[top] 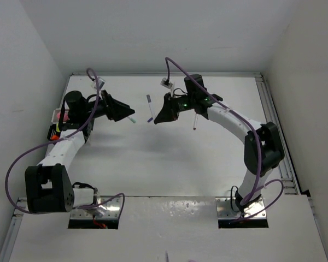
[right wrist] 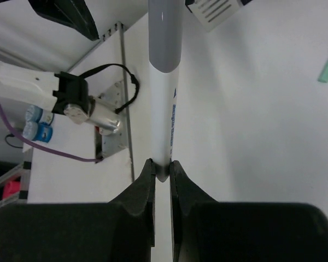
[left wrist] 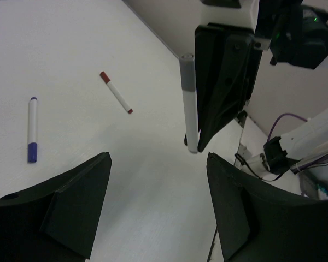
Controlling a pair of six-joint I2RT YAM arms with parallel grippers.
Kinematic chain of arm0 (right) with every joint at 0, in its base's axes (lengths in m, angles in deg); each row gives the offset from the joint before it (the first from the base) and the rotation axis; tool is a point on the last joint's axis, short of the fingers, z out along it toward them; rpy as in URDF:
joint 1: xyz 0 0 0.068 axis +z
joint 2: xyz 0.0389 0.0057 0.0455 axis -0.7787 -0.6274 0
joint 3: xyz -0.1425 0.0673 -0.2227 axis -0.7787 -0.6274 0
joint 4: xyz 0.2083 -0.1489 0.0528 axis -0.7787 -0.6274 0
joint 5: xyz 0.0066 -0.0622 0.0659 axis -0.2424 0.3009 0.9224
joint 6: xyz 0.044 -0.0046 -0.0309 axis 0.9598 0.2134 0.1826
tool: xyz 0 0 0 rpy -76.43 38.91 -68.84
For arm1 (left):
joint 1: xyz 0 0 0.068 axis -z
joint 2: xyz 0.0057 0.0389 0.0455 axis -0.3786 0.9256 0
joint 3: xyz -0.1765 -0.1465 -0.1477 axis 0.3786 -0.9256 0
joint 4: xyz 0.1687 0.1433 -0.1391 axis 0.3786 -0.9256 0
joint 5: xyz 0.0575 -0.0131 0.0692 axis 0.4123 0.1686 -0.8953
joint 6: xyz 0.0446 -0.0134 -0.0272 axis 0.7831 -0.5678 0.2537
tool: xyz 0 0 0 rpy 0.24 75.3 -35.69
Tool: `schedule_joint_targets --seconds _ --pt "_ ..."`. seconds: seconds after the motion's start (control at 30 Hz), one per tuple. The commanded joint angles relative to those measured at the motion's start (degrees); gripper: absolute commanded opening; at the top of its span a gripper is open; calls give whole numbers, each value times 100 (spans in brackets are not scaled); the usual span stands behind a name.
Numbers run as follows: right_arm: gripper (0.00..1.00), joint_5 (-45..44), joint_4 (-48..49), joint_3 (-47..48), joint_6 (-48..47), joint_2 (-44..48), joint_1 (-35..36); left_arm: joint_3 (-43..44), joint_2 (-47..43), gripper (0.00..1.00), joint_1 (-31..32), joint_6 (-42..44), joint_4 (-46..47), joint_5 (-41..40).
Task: Sort the stationery into containers
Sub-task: Pick up the pen from the center of the board.
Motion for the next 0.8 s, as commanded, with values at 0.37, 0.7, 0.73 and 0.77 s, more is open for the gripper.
schedule_joint_targets --seconds 0.37,0.7,0.73,0.77 --pt "0 312 462 130 482 169 482 190 197 77 629 -1441 1614 -384" --pt "0 242 339 324 420 46 640 323 497 60 893 -2004 2196 -402" --pt "0 242 339 324 420 55 649 323 505 56 902 -2022 2231 -385" --pt "0 233 339 324 420 46 658 331 514 50 920 -2031 2231 -384"
